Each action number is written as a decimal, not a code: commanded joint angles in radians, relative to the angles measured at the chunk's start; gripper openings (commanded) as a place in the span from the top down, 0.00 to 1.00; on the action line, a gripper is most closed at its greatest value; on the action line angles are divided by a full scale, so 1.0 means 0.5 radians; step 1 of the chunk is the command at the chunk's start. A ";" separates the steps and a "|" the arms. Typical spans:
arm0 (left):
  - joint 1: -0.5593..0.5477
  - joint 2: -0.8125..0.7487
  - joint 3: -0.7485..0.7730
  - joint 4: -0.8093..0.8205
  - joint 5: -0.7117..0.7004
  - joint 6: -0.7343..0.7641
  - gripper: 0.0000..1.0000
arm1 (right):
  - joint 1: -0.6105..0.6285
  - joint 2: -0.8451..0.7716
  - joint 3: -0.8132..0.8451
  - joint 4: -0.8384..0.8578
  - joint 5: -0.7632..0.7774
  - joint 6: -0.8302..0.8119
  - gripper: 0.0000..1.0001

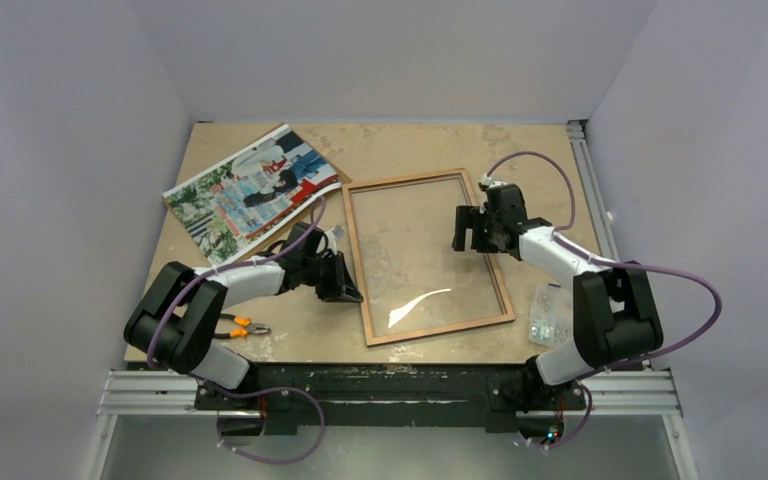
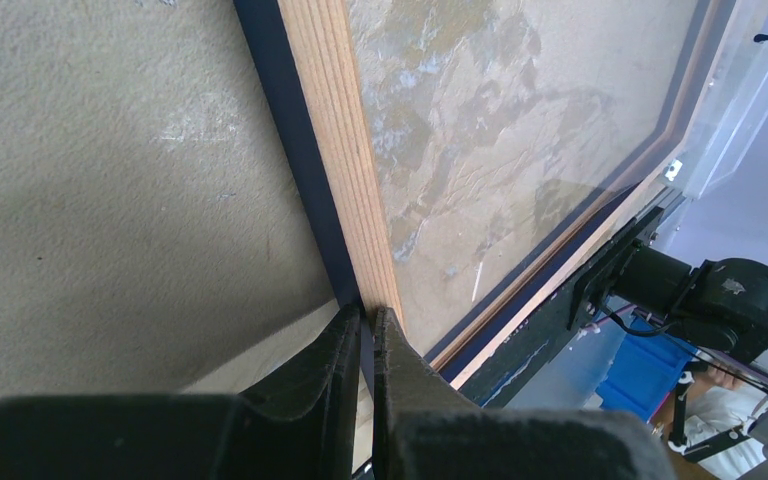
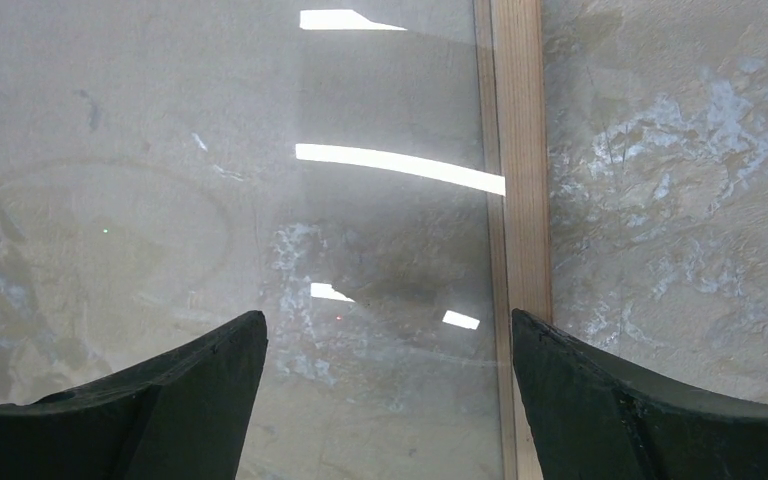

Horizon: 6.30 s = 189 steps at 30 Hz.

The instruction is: Put the photo into the frame

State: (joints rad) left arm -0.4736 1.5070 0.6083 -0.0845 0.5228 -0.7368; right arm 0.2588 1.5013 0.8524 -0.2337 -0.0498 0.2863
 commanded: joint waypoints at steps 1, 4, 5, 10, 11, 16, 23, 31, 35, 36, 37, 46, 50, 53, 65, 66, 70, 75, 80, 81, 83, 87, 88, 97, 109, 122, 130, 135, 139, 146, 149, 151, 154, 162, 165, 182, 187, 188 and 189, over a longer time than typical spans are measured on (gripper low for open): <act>-0.044 0.135 -0.078 -0.218 -0.269 0.148 1.00 | 0.078 0.052 0.101 -0.053 -0.038 -0.020 0.11; -0.044 0.137 -0.078 -0.218 -0.268 0.148 1.00 | 0.121 0.095 0.127 -0.101 0.015 -0.013 0.11; -0.042 0.140 -0.076 -0.221 -0.268 0.148 1.00 | 0.138 0.108 0.140 -0.132 0.056 -0.006 0.11; -0.044 0.144 -0.078 -0.218 -0.269 0.149 1.00 | 0.210 0.156 0.193 -0.210 0.167 0.004 0.11; -0.044 0.145 -0.076 -0.218 -0.269 0.151 1.00 | 0.214 0.163 0.195 -0.213 0.170 0.008 0.11; -0.044 0.143 -0.083 -0.218 -0.275 0.151 1.00 | 0.215 0.147 0.163 -0.165 0.006 0.062 0.12; -0.043 0.144 -0.085 -0.218 -0.278 0.151 1.00 | 0.199 -0.105 0.116 -0.102 -0.288 0.177 0.12; -0.044 0.153 -0.088 -0.211 -0.279 0.150 1.00 | 0.076 -0.336 0.093 -0.043 -0.608 0.286 0.12; -0.044 0.151 -0.086 -0.211 -0.280 0.150 1.00 | 0.037 -0.349 0.114 -0.063 -0.729 0.281 0.13; -0.043 0.150 -0.087 -0.212 -0.279 0.151 1.00 | 0.026 -0.347 0.117 -0.068 -0.751 0.281 0.13; -0.042 0.150 -0.089 -0.212 -0.280 0.151 1.00 | 0.015 -0.344 0.121 -0.070 -0.778 0.285 0.14; -0.043 0.139 -0.095 -0.215 -0.282 0.151 1.00 | -0.197 -0.182 0.208 -0.139 -1.224 0.310 0.28; -0.041 0.129 -0.097 -0.215 -0.284 0.149 1.00 | -0.244 -0.100 0.228 -0.157 -1.346 0.314 0.38; -0.043 0.123 -0.100 -0.219 -0.287 0.151 1.00 | -0.249 -0.096 0.229 -0.171 -1.321 0.314 0.42; -0.043 0.115 -0.102 -0.229 -0.293 0.160 1.00 | -0.254 -0.207 0.406 -0.391 -1.315 0.209 0.29; -0.043 0.116 -0.100 -0.230 -0.293 0.161 1.00 | -0.253 -0.203 0.429 -0.415 -1.330 0.196 0.27; -0.043 0.117 -0.103 -0.230 -0.294 0.161 1.00 | -0.254 -0.185 0.518 -0.500 -1.359 0.146 0.25; -0.044 0.109 -0.100 -0.235 -0.294 0.163 1.00 | -0.257 -0.151 0.547 -0.479 -1.388 0.169 0.31; -0.044 0.107 -0.099 -0.238 -0.296 0.167 1.00 | -0.255 -0.078 0.549 -0.437 -1.444 0.193 0.49; -0.043 0.106 -0.100 -0.239 -0.295 0.168 1.00 | -0.254 -0.063 0.550 -0.440 -1.449 0.194 0.52; -0.044 0.102 -0.100 -0.242 -0.299 0.169 1.00 | -0.254 -0.044 0.553 -0.448 -1.458 0.194 0.62; -0.041 0.092 -0.103 -0.247 -0.303 0.168 1.00 | -0.254 -0.040 0.577 -0.480 -1.449 0.179 0.96; -0.043 0.091 -0.103 -0.250 -0.308 0.169 1.00 | -0.254 -0.050 0.597 -0.493 -1.440 0.174 1.00; -0.043 0.097 -0.110 -0.239 -0.315 0.167 1.00 | -0.257 -0.134 0.698 -0.536 -1.519 0.116 1.00; -0.044 0.105 -0.110 -0.227 -0.323 0.159 1.00 | -0.255 -0.235 0.581 -0.225 -1.656 0.384 1.00; -0.044 0.109 -0.119 -0.211 -0.321 0.155 1.00 | -0.254 -0.278 0.409 0.096 -1.735 0.548 1.00; -0.043 0.111 -0.114 -0.218 -0.324 0.155 1.00 | -0.256 -0.191 0.383 0.116 -1.795 0.493 1.00; -0.044 0.112 -0.111 -0.219 -0.322 0.154 1.00 | -0.256 -0.171 0.406 0.024 -1.817 0.382 1.00; -0.042 0.120 -0.109 -0.218 -0.322 0.156 1.00 | -0.254 -0.173 0.418 -0.009 -1.825 0.350 1.00; -0.044 0.116 -0.112 -0.222 -0.326 0.157 1.00 | -0.256 -0.138 0.364 0.063 -1.811 0.379 1.00; -0.043 0.110 -0.116 -0.224 -0.326 0.157 1.00 | -0.255 -0.152 0.318 0.112 -1.795 0.427 1.00; -0.043 0.109 -0.118 -0.225 -0.327 0.157 1.00 | -0.254 -0.164 0.311 0.093 -1.742 0.439 1.00; -0.044 0.109 -0.118 -0.226 -0.328 0.157 1.00 | -0.255 -0.183 0.302 0.070 -1.677 0.476 1.00; -0.042 0.108 -0.121 -0.224 -0.331 0.156 1.00 | -0.256 -0.192 0.264 0.109 -1.671 0.584 1.00; -0.044 0.100 -0.121 -0.226 -0.328 0.156 1.00 | -0.254 -0.200 0.268 0.101 -1.678 0.609 1.00; -0.044 0.101 -0.123 -0.227 -0.332 0.156 1.00 | -0.255 -0.225 0.314 -0.189 -1.618 0.448 1.00; -0.044 0.103 -0.127 -0.221 -0.333 0.154 1.00 | -0.254 -0.227 0.325 -0.239 -1.584 0.398 1.00; -0.043 0.105 -0.127 -0.221 -0.331 0.154 1.00 | -0.254 -0.217 0.325 -0.239 -1.585 0.386 1.00; -0.043 0.103 -0.127 -0.221 -0.333 0.154 1.00 | -0.254 -0.208 0.328 -0.246 -1.587 0.371 1.00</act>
State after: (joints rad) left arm -0.4774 1.5051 0.6067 -0.0830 0.5163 -0.7368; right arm 0.1226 1.4242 0.9890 -0.3031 -0.8326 0.5224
